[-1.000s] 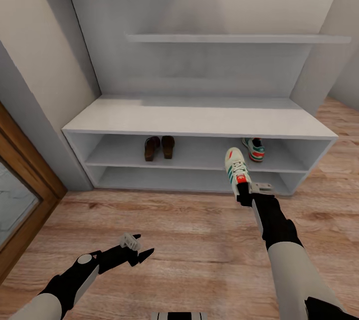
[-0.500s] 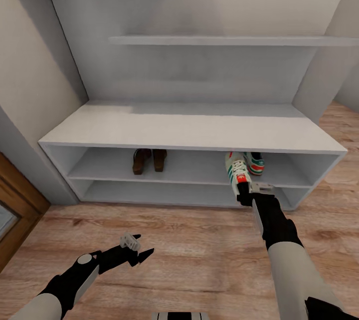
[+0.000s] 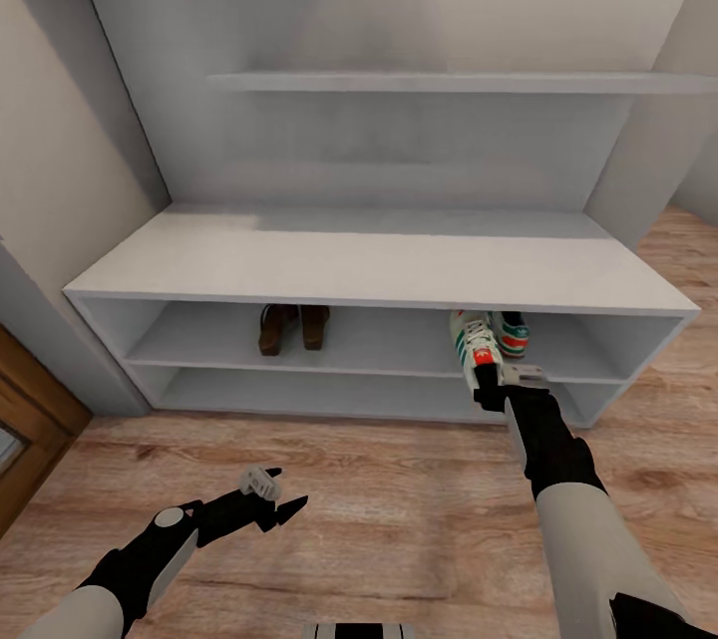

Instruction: Pick up the two gym shoes and the two sandals from the corridor floor and place them onto the hallstand (shoe rack) in the corridor, making sure they are on the rack and not on the floor. Arrange them so the two gym shoes are next to each other and the two sandals are next to each other.

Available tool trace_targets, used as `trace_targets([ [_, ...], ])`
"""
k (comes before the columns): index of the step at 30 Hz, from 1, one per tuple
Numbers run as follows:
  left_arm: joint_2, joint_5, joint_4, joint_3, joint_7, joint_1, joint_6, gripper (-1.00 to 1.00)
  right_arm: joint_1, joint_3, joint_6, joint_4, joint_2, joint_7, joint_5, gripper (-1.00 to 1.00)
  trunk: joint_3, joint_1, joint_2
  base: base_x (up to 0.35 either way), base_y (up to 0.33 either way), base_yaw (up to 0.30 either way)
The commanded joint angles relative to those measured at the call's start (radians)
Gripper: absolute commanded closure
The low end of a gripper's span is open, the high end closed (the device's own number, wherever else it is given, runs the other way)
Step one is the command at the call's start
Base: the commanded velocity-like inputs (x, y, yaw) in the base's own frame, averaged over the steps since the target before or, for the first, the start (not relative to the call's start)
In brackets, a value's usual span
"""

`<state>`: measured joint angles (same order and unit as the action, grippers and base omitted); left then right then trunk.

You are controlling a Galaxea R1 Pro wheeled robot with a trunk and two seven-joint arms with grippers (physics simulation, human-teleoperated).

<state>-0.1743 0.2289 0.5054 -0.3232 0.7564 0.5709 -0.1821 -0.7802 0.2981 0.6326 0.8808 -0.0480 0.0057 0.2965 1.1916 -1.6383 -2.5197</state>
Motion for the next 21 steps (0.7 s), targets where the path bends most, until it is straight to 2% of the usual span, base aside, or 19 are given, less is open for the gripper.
trace_targets([
  [1, -0.001, 0.006, -0.001, -0.008, -0.002, 0.001, -0.007, -1.00, -0.001, 0.003, 0.004, 0.001, -0.001, -0.001, 0.001, 1.00, 0.001, 0.000, 0.000, 0.253, 0.000, 0.000],
  [5, -0.001, 0.006, -0.001, -0.008, -0.001, 0.001, -0.007, -1.00, -0.001, 0.003, 0.004, 0.001, -0.001, -0.001, 0.001, 1.00, 0.001, 0.000, 0.000, 0.183, 0.000, 0.000],
  [14, -0.001, 0.006, -0.001, -0.008, -0.001, 0.001, -0.007, -1.00, -0.001, 0.003, 0.004, 0.001, -0.001, -0.001, 0.001, 1.00, 0.001, 0.000, 0.000, 0.039, 0.000, 0.000],
  [21, -0.001, 0.006, -0.001, -0.008, 0.000, 0.001, -0.007, -1.00, -0.001, 0.003, 0.004, 0.001, -0.001, -0.001, 0.001, 1.00, 0.001, 0.000, 0.000, 0.197, 0.000, 0.000],
])
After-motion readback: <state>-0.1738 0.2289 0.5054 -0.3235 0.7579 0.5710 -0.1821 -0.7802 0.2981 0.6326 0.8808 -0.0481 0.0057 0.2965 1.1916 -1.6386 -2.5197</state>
